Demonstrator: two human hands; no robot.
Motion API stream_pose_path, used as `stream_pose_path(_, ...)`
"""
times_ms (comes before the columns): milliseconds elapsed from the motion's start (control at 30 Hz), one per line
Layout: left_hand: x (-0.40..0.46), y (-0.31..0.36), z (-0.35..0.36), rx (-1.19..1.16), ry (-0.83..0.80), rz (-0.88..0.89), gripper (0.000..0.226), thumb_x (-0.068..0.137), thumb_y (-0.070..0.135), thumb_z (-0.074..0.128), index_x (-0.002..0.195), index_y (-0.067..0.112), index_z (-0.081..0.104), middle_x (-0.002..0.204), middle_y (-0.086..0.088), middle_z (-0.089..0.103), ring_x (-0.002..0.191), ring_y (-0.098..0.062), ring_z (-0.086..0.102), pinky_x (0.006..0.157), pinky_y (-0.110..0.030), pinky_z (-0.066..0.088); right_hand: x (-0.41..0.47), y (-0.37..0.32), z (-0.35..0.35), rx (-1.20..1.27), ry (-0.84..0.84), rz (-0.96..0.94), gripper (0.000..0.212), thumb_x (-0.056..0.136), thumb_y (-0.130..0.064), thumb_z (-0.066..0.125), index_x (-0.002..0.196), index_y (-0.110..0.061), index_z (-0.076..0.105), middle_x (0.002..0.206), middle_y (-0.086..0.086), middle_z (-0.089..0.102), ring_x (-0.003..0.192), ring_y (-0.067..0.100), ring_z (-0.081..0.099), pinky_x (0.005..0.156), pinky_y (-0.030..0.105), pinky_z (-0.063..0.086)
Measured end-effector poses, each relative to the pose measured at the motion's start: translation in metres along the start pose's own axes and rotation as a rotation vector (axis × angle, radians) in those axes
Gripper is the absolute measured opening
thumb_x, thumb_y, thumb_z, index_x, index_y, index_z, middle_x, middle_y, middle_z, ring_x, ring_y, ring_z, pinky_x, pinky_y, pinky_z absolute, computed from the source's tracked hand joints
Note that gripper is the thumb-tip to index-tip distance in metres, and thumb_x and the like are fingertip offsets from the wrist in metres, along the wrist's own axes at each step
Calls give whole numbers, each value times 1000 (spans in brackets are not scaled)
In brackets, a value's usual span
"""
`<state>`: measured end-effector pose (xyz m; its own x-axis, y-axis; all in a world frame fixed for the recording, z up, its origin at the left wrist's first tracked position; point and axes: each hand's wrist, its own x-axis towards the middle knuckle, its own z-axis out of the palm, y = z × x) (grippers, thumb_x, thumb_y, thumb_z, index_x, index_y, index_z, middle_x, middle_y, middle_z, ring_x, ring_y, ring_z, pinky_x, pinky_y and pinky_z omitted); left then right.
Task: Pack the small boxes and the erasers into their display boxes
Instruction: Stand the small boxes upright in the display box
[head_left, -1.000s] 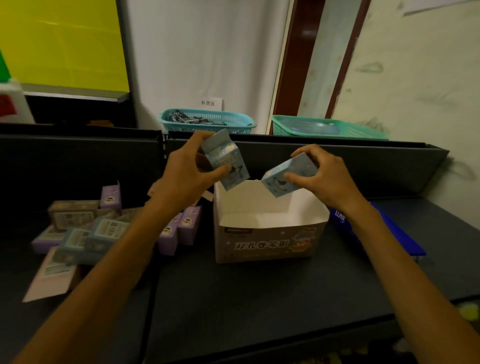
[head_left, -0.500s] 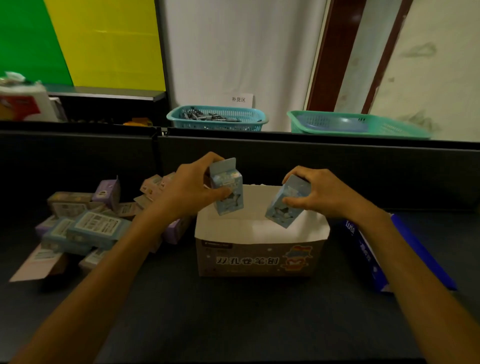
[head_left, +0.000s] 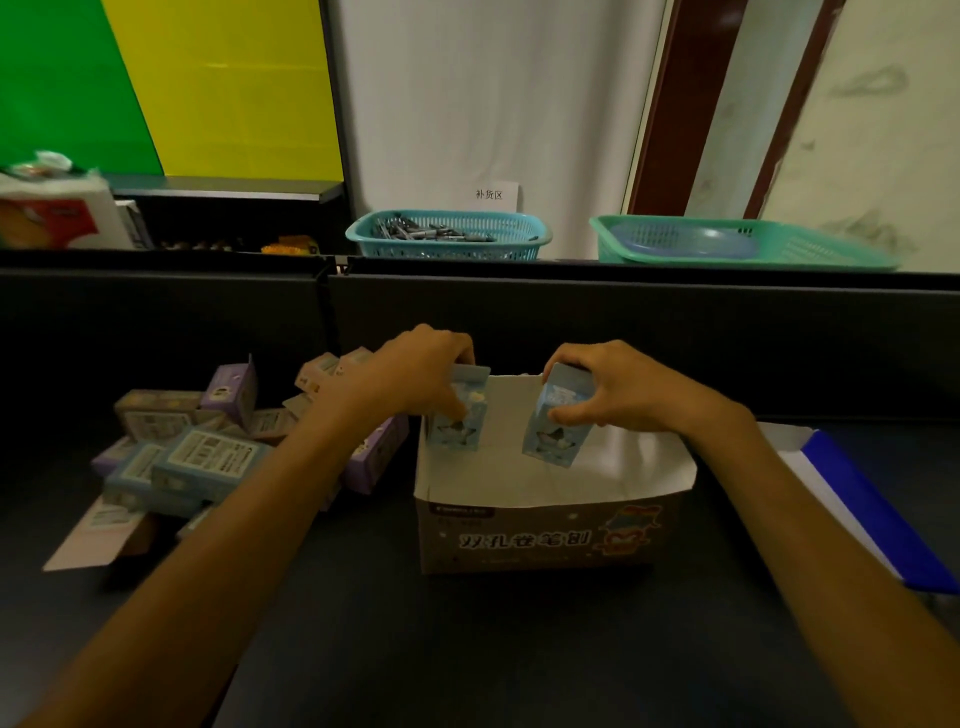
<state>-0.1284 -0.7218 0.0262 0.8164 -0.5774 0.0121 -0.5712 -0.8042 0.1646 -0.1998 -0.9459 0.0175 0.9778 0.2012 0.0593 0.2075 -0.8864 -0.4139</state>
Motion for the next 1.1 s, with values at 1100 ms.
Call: stream_pose_path(1100, -30, -62, -13, 90, 182, -66, 57, 84, 43, 62, 134, 29, 40, 133, 2, 47, 123, -19, 40, 96, -40, 39, 29, -86, 24, -114, -62, -89, 44, 81, -21, 73, 117, -23, 47, 119, 2, 54, 104, 17, 56, 80, 33, 56)
